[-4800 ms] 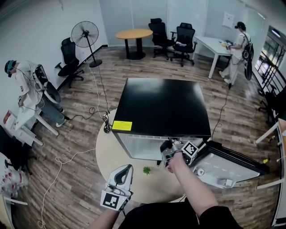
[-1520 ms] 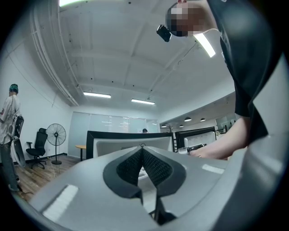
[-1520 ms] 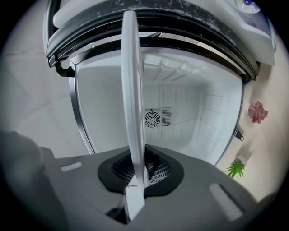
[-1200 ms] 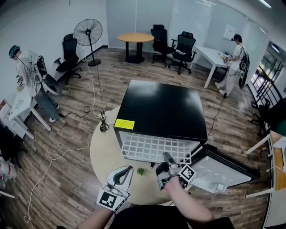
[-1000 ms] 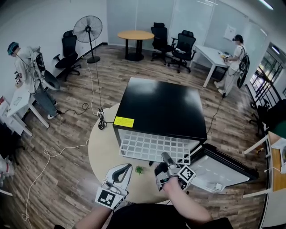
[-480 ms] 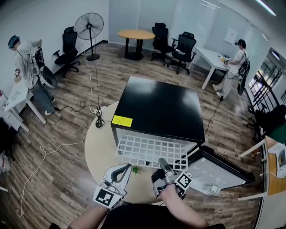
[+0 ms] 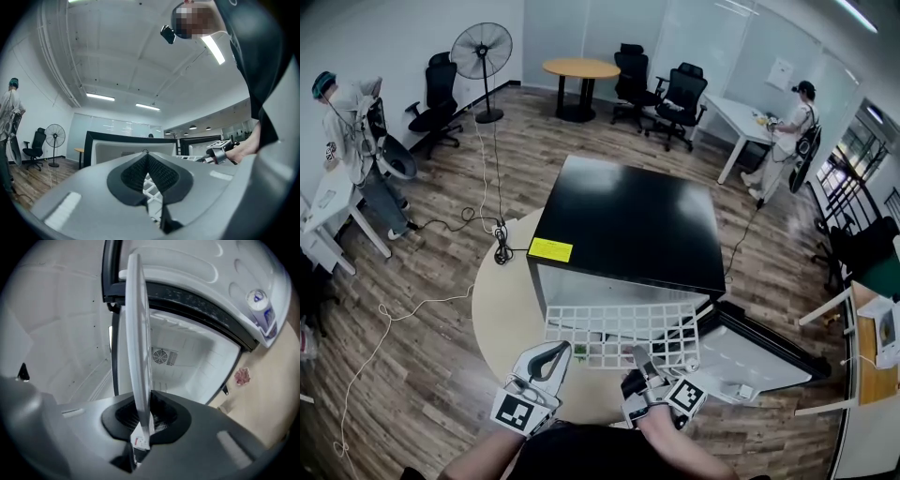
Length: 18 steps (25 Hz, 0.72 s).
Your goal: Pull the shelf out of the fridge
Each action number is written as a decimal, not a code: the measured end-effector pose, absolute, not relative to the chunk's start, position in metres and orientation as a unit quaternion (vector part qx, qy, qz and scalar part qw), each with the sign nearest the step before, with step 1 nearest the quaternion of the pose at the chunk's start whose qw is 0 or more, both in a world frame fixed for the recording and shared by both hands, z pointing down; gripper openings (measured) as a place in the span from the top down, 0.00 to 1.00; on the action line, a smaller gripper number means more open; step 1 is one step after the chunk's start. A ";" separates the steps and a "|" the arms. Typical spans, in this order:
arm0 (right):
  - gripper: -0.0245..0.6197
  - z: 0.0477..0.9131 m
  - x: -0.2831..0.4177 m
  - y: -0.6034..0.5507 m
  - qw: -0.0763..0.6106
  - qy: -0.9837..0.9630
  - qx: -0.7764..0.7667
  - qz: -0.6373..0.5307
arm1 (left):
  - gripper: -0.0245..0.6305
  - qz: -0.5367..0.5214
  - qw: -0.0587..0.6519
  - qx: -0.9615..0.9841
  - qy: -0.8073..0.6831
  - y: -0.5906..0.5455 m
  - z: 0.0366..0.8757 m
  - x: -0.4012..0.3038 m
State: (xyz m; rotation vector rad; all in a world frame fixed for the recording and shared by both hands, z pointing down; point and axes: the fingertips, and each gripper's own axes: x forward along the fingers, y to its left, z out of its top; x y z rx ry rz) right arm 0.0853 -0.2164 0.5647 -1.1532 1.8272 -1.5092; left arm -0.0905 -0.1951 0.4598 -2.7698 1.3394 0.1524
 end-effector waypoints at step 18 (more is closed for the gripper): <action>0.90 0.522 0.110 -0.180 0.119 0.798 -0.482 -0.341 | 0.96 0.059 0.022 -0.914 0.401 -0.199 0.459 -0.061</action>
